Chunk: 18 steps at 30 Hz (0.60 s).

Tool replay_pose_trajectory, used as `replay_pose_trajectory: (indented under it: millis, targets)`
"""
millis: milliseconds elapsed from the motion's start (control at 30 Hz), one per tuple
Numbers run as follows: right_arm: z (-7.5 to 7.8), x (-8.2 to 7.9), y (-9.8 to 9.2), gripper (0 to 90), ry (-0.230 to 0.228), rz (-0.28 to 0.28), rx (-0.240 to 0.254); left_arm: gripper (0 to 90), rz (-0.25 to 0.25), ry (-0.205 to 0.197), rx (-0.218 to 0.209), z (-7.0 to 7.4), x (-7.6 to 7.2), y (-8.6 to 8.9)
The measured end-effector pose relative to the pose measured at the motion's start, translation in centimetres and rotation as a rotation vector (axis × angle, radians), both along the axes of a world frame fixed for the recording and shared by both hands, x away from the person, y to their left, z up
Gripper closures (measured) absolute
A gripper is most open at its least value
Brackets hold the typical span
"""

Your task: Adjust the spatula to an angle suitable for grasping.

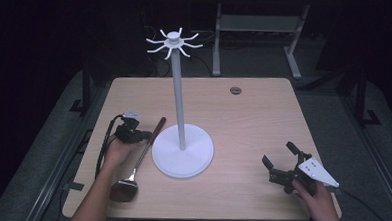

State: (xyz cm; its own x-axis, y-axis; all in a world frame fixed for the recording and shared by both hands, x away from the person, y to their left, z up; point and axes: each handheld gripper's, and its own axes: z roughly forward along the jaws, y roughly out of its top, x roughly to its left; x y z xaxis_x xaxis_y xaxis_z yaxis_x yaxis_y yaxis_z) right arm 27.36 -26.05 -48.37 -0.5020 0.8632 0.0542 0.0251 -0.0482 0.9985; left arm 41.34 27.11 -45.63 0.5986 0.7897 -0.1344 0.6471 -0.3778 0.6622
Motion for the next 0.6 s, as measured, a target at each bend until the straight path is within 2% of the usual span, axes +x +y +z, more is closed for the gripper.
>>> replay_pose_trajectory:
  millis: [167, 200, 267, 333, 367, 467, 600]
  targets:
    - [0.0, 0.0, 0.0, 0.0, -0.001, 0.000, -0.001, 89.8, 0.004, -0.003, 0.019, 1.2, -1.5, 0.5]
    - [0.0, 0.0, 0.0, 0.0, 0.000, 0.000, -0.001, 89.7, 0.009, -0.009, 0.006, 1.4, -2.1, 0.6]
    - [0.0, 0.0, 0.0, 0.0, 0.000, 0.000, 0.000, 89.8, 0.010, 0.002, 0.017, 1.9, -3.0, 0.9]
    - [0.0, 0.0, 0.0, 0.0, -0.001, 0.000, -0.001, 89.8, 0.013, 0.000, 0.002, 2.4, -4.1, 1.2]
    - [0.0, 0.0, 0.0, 0.0, -0.001, 0.000, -0.001, 89.7, 0.019, 0.006, -0.013, 2.5, -4.7, 1.2]
    - [0.0, 0.0, 0.0, 0.0, -0.002, 0.000, -0.002, 89.7, 0.014, 0.013, -0.023, 2.6, -6.3, 1.1]
    - [0.0, 0.0, 0.0, 0.0, -0.001, 0.000, -0.002, 89.7, -0.011, 0.029, -0.024, 2.3, -8.7, 0.7]
